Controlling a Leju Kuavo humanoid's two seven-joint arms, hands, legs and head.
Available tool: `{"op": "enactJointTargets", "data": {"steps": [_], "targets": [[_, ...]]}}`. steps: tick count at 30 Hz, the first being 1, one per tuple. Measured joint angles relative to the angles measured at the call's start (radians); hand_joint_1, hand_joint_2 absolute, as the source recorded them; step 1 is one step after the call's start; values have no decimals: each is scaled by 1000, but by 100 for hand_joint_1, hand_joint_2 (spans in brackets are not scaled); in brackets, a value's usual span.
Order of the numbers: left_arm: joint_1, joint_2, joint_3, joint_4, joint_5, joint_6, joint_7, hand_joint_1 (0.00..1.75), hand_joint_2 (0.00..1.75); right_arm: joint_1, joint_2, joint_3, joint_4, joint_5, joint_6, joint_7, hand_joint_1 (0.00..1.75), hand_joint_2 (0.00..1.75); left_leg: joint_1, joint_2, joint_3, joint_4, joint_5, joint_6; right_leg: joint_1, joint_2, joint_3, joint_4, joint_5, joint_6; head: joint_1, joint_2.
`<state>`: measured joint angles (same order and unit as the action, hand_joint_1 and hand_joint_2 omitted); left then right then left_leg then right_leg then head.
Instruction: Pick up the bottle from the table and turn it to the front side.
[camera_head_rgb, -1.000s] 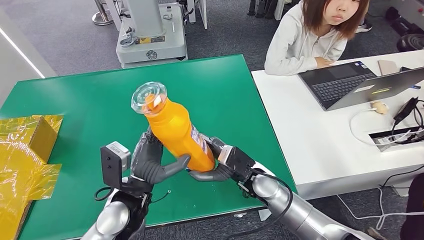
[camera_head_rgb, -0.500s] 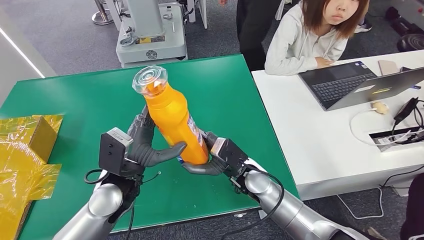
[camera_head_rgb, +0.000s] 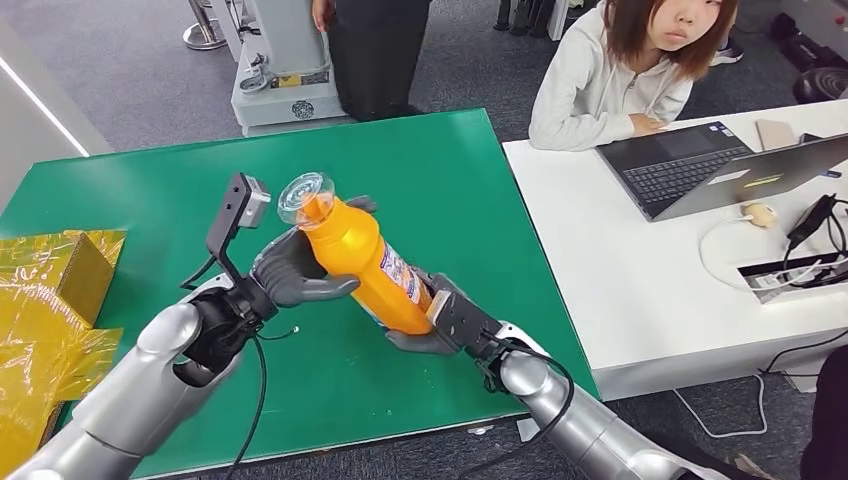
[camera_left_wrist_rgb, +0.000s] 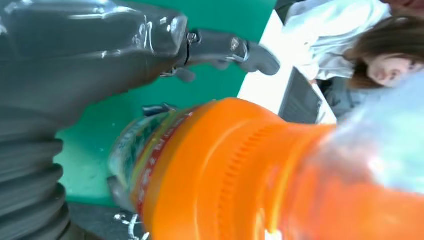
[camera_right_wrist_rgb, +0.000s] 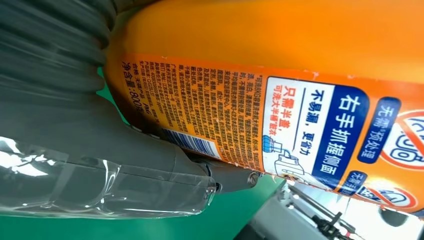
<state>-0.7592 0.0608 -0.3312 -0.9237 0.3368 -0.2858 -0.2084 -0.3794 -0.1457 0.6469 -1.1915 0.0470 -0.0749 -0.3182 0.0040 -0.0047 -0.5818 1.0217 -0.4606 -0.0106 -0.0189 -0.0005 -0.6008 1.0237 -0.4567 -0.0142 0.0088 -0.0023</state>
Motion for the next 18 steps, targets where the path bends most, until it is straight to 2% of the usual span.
{"op": "enactJointTargets", "data": {"steps": [3,7,10,11,13,14,17,18], "targets": [[-22,9,-9,7,17,38,-22,0,175,1,-7,-4,10,-4,-10,-4,175,175,0,0,0,0,0,0,0,0,0,0,0,0,0,0],[-29,15,-25,-19,-19,217,-123,0,175,8,-24,-9,18,-16,-26,-13,175,175,0,0,0,0,0,0,0,0,0,0,0,0,0,0],[-11,13,-40,-58,-33,300,-166,107,175,20,-34,-12,18,-21,-39,-18,175,175,0,0,0,0,0,0,0,0,0,0,0,0,0,0],[0,11,-46,-71,-34,311,-172,137,175,25,-36,-14,17,-21,-44,-18,175,175,0,0,0,0,0,0,0,0,0,0,0,0,0,0],[23,6,-60,-97,-35,330,-180,117,175,35,-41,-18,11,-19,-52,-17,175,175,0,0,0,0,0,0,0,0,0,-1,0,0,0,0],[33,2,-65,-108,-34,336,-182,117,175,41,-45,-20,7,-18,-54,-17,175,175,0,0,-1,0,0,0,0,0,0,-1,0,0,0,0],[57,-7,-82,-139,-29,352,-184,140,175,56,-56,-24,-7,-18,-57,-15,175,175,0,0,-1,0,-1,0,0,0,0,-1,0,0,0,0],[63,-10,-87,-147,-25,357,-184,142,175,59,-59,-26,-10,-18,-57,-15,175,175,0,0,-1,0,-1,0,0,0,0,-1,0,0,0,0]]}}
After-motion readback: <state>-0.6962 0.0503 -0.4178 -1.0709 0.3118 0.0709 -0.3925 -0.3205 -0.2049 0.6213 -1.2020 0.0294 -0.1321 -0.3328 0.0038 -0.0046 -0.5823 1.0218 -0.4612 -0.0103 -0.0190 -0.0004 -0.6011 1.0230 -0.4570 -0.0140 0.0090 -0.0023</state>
